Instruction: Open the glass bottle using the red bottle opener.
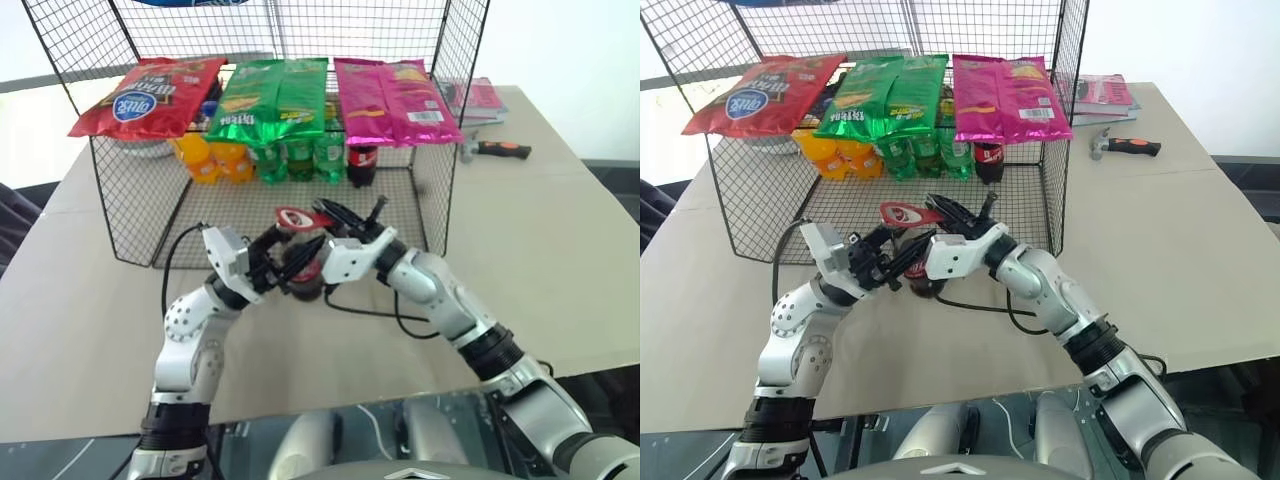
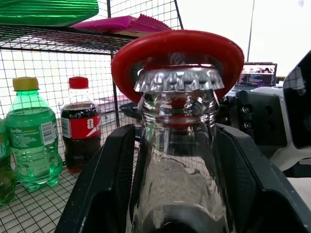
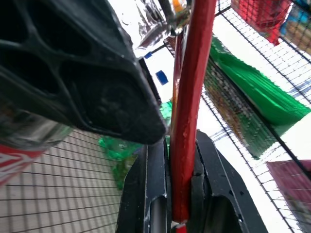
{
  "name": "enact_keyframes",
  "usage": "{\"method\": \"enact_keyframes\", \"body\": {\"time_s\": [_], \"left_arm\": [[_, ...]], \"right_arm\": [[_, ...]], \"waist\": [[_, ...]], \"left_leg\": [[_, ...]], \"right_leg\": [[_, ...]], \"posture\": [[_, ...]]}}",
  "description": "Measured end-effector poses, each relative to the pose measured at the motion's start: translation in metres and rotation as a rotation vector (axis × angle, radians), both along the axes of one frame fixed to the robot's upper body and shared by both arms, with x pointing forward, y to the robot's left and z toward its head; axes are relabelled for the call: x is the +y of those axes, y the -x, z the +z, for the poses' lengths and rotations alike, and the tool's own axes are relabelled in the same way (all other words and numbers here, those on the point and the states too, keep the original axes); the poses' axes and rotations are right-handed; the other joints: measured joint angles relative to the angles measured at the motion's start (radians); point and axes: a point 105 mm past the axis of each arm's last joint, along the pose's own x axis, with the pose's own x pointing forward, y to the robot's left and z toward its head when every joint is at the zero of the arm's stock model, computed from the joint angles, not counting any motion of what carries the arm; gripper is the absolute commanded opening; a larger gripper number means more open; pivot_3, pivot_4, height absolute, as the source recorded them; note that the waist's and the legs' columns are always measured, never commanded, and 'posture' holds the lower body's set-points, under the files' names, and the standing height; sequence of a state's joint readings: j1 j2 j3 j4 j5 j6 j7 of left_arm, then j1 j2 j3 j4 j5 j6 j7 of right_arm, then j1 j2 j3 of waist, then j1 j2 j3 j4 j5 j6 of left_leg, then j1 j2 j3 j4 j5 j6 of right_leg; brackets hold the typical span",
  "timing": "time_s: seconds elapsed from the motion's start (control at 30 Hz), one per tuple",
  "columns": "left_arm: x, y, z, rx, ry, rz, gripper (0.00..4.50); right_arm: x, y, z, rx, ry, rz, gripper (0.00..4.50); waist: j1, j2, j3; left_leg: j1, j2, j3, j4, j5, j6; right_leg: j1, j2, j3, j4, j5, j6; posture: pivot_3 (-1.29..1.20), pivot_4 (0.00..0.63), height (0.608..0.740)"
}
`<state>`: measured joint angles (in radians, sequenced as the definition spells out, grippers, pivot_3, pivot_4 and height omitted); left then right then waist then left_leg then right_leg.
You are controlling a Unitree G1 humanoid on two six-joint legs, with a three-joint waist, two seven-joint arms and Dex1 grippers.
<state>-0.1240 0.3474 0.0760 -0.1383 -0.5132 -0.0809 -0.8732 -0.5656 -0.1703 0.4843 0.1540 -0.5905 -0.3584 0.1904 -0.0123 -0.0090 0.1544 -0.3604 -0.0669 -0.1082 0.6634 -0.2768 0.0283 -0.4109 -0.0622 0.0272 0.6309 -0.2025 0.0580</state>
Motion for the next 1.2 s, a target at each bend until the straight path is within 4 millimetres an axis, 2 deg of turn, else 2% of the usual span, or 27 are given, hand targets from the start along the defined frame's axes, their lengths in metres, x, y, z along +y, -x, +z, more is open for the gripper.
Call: {"method": "enact_keyframes", "body": {"time_s": [0.27,0.53,0.83,1.2], "left_arm": [[0.0,0.001,-0.001,0.0,-0.001,-0.003,2.06],[0.002,0.0,-0.001,-0.002,0.002,0.003,2.06],[-0.002,-0.003,0.001,-0.023,0.021,-0.009,2.06],[-0.006,-0.003,0.002,-0.039,0.04,-0.019,2.06]], "right_arm": [[0.001,0.002,-0.005,0.051,-0.017,0.022,0.0],[0.003,0.0,-0.001,0.009,0.018,0.017,0.0],[-0.007,-0.01,0.017,-0.247,0.153,0.028,0.0],[-0.013,-0.014,0.024,-0.34,0.212,0.058,0.0]], "waist": [[0.0,0.003,-0.002],[-0.001,0.003,-0.002],[0.002,0.003,-0.002],[0.011,0.003,-0.001]], "left_leg": [[0.001,0.0,0.0,-0.001,0.0,0.001],[0.001,0.0,0.0,-0.002,0.0,0.0],[0.0,0.0,-0.002,-0.004,0.001,-0.001],[-0.001,-0.001,-0.003,-0.004,0.001,-0.001]], "right_leg": [[0.0,0.0,0.0,0.0,0.0,0.0],[0.0,0.0,0.0,0.0,0.0,0.0],[0.0,0.0,-0.001,-0.003,0.0,0.0],[0.0,0.0,-0.002,-0.004,0.0,0.0]], "posture": [[0.0,0.15,0.74],[0.0,0.15,0.74],[0.0,0.15,0.74],[0.0,0.15,0.74]]}}
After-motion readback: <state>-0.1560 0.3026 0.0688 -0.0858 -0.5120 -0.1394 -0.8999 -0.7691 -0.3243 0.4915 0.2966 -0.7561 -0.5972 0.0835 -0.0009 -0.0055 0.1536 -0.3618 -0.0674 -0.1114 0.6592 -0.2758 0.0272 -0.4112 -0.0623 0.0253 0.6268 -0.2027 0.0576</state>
